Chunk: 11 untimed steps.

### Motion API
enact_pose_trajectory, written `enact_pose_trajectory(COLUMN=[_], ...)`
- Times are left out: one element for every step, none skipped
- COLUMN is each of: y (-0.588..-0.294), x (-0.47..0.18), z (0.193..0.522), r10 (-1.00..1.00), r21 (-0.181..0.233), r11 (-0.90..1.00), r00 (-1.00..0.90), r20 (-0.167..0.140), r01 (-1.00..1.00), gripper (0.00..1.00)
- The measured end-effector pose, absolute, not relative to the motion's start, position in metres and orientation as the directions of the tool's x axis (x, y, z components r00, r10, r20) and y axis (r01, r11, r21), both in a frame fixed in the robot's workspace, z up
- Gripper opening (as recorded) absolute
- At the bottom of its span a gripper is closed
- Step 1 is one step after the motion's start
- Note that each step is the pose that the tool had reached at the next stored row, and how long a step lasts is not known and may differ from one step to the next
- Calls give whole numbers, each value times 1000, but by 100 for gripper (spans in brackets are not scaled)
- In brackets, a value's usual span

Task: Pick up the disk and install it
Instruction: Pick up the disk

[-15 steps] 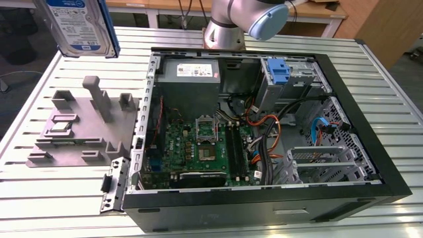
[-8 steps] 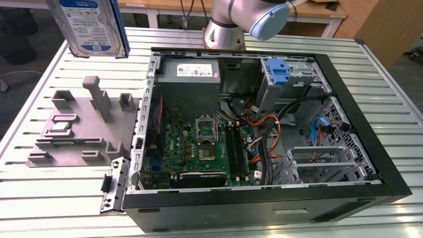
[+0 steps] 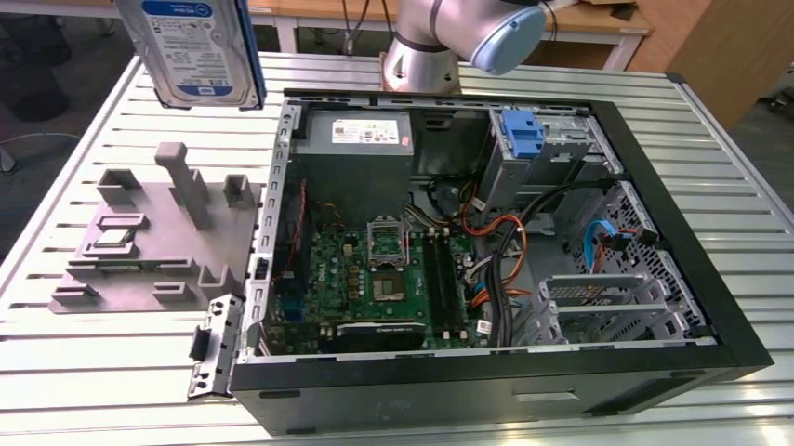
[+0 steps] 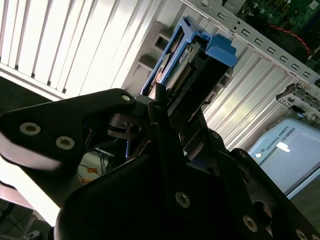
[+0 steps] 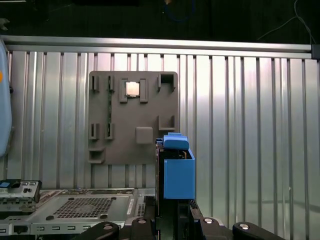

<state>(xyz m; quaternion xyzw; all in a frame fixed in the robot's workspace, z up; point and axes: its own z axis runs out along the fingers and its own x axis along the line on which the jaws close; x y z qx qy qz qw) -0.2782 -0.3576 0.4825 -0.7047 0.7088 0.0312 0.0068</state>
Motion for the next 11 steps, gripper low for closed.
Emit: enact_pose_trajectory(y=[-358, -358, -358, -358, -358, -358, -358, -358, -358, -358, -358], x=[-275, -272, -270, -267, -265, -262, -260, -257, -255, -253, -251], z=[482, 482, 482, 482, 482, 482, 482, 482, 482, 482, 482], r10=[-999, -999, -999, -999, -999, -999, -999, -999, -999, -999, -999], r21=[35, 35, 35, 35, 35, 35, 35, 35, 35, 35, 35], r11=[5, 5, 5, 5, 5, 5, 5, 5, 5, 5, 5], r00=[-7, -7, -7, -7, -7, -7, -7, -7, -7, -7, -7], r20=[-54, -54, -54, -54, -54, -54, -54, -54, -54, -54, -54], r01=[-999, -999, -999, -999, -999, -999, -999, -999, -999, -999, -999], gripper=[35, 35, 35, 35, 35, 35, 35, 35, 35, 35, 35])
